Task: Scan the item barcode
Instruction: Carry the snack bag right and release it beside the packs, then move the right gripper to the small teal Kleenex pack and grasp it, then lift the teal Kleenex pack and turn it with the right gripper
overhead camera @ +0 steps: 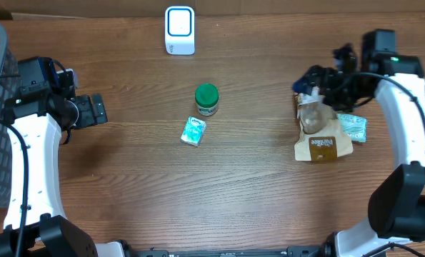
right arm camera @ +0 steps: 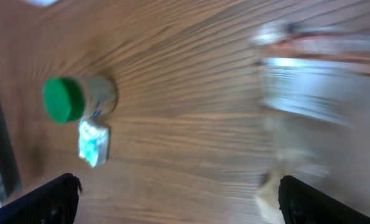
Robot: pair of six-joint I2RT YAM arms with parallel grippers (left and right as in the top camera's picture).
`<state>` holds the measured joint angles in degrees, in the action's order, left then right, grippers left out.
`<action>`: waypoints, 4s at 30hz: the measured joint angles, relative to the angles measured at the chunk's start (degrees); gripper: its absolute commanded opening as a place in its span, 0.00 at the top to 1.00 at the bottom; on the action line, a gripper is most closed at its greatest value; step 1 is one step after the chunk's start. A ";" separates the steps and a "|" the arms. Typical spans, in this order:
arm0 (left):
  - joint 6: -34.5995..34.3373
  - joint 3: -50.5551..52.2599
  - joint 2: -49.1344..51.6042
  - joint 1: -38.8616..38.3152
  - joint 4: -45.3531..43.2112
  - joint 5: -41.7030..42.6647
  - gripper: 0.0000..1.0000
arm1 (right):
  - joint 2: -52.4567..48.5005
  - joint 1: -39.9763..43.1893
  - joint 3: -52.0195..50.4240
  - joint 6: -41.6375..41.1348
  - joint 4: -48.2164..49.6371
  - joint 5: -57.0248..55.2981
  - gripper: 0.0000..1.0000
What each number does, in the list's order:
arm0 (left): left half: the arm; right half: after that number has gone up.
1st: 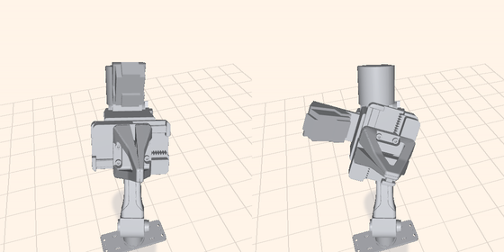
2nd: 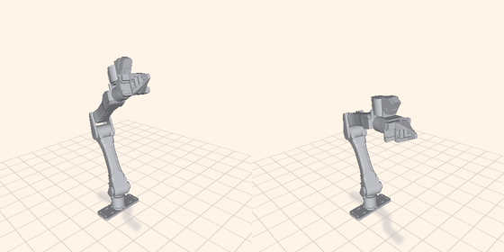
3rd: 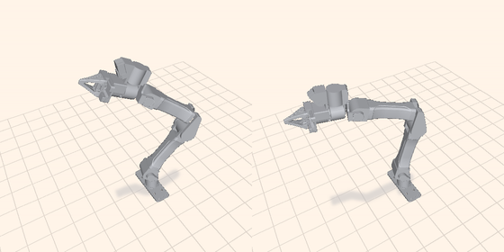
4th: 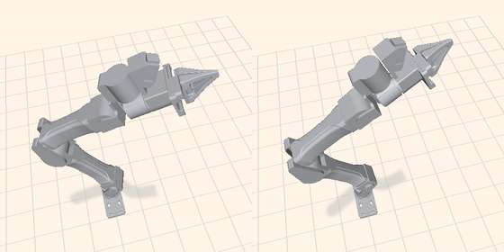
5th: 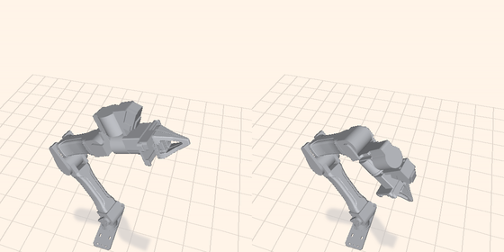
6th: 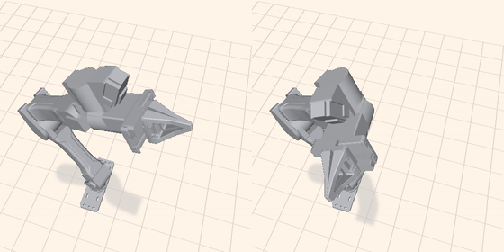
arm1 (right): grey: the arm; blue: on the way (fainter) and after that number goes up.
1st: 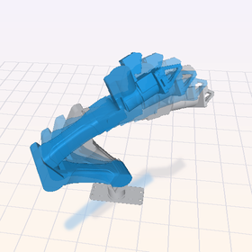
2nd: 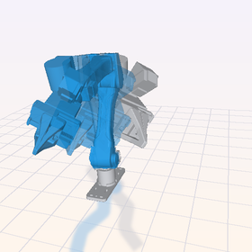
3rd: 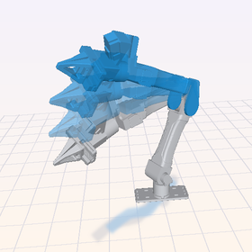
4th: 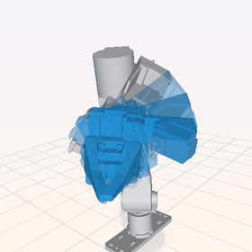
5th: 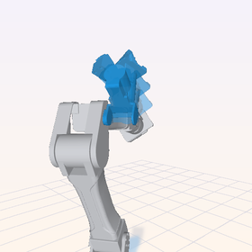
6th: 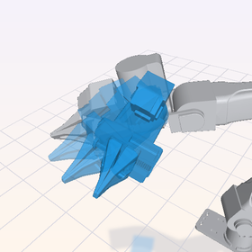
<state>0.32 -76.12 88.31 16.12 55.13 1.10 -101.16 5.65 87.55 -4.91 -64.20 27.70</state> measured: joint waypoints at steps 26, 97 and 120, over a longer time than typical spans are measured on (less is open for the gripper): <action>0.00 0.00 0.00 0.00 0.00 0.00 0.00 | 0.13 -10.86 -1.73 -4.92 5.84 2.73 0.11; 0.02 0.00 0.00 0.00 0.00 0.00 0.00 | -13.60 -44.04 -15.23 -22.23 39.65 -1.62 0.96; 0.00 0.00 0.00 0.00 -0.02 0.00 0.00 | -1.66 -18.23 -13.94 -0.39 20.65 47.08 0.96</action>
<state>0.32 -76.12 88.31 16.12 55.11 1.10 -102.83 -12.58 73.60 -5.30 -43.55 74.78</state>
